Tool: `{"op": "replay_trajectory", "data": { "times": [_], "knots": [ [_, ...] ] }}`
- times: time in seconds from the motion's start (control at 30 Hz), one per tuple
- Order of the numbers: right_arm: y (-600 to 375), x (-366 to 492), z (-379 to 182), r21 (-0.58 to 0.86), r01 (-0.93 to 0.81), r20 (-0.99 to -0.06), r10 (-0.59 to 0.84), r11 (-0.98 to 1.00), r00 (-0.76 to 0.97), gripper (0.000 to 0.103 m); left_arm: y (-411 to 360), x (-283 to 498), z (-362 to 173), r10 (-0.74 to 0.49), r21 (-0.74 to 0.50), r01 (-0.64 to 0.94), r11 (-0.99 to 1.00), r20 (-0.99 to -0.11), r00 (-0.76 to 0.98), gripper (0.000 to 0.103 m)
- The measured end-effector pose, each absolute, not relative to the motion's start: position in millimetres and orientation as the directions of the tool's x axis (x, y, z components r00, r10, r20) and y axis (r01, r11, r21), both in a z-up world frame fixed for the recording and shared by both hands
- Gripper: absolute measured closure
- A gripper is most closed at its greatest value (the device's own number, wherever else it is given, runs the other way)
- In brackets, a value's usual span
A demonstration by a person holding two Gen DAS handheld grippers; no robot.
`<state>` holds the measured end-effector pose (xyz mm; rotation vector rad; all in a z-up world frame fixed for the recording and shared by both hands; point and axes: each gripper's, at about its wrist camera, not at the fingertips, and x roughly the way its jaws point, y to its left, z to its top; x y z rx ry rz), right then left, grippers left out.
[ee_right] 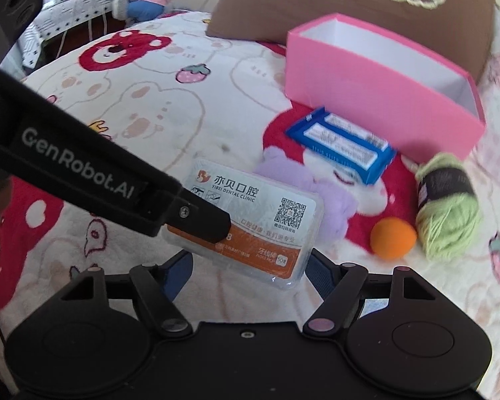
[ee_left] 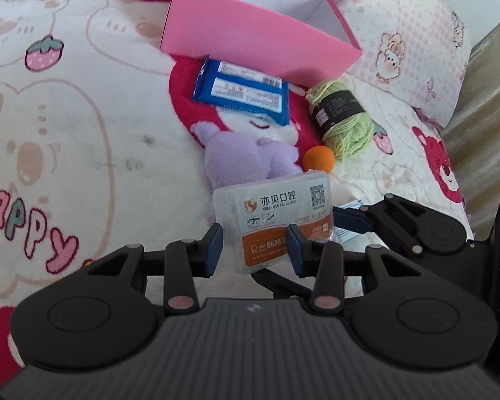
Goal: Organize objects
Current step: 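Close the left gripper on the white-orange dental box and lift it, then carry the dental box with the left gripper into the pink box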
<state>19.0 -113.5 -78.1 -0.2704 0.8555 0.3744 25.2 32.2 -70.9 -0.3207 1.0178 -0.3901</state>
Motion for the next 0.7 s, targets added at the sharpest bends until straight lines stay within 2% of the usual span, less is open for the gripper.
{"op": "replay_trajectory", "data": {
  "times": [0.5,0.7],
  "knots": [
    [-127.1,29.3,-21.5,-0.087,-0.393,-0.690,0.229,0.915,0.687,0.028,24.1,35.4,-4.4,-0.429,-0.393,0.191,0.899,-0.706,0.564,0.064],
    [-129.6,35.7,-1.5,-0.098,-0.376,-0.669,0.218,0.921,0.710,0.028,18.2,44.2,19.9,-0.415,-0.342,0.237,0.909,-0.705,0.575,0.064]
  ]
}}
